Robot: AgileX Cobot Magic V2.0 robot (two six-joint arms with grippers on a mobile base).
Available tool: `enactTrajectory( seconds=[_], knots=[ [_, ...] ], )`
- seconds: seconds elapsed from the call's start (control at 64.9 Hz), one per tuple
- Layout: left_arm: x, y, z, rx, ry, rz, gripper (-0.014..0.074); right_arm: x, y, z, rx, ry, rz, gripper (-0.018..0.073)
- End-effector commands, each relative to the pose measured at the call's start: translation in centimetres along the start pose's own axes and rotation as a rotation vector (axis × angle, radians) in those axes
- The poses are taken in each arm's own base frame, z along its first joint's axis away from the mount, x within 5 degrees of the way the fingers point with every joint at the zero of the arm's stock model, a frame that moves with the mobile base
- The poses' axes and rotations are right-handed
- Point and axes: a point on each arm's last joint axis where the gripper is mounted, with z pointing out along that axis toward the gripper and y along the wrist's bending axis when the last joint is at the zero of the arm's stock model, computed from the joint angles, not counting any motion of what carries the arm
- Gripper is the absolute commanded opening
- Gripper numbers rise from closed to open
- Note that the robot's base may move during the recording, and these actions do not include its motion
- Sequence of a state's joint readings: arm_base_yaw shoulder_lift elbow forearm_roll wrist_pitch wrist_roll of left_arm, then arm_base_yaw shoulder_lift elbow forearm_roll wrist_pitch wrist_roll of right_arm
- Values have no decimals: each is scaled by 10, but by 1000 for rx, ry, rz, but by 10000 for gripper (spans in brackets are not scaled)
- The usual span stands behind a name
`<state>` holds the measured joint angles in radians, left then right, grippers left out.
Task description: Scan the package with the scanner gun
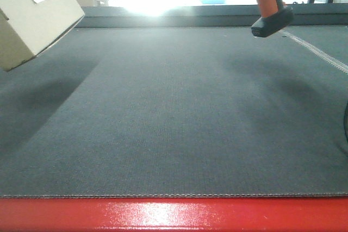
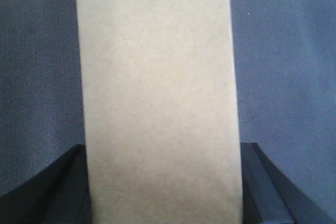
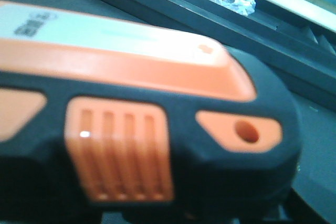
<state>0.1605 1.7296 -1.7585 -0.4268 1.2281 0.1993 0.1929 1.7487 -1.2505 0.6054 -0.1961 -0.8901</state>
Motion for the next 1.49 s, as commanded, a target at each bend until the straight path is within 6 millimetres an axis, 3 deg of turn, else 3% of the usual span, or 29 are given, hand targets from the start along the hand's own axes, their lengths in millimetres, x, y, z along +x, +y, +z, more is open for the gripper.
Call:
enactTrajectory(
  seconds=[0.0, 1.063, 1.325, 1.479],
  knots=[
    [-1, -5, -4, 14, -20, -2, -111, -20, -9, -7, 64, -100, -54, -154],
    [-1, -5, -4, 14, -20, -2, -111, -24, -18, -9, 155, -152, 15, -154],
    [-1, -8, -4, 25, -19, -21, -111, -27, -7, -10, 125, -157, 11, -154],
    [0, -22, 1, 45, -4, -34, -111, -32, 6, -11, 99, -174, 6, -154]
  ],
)
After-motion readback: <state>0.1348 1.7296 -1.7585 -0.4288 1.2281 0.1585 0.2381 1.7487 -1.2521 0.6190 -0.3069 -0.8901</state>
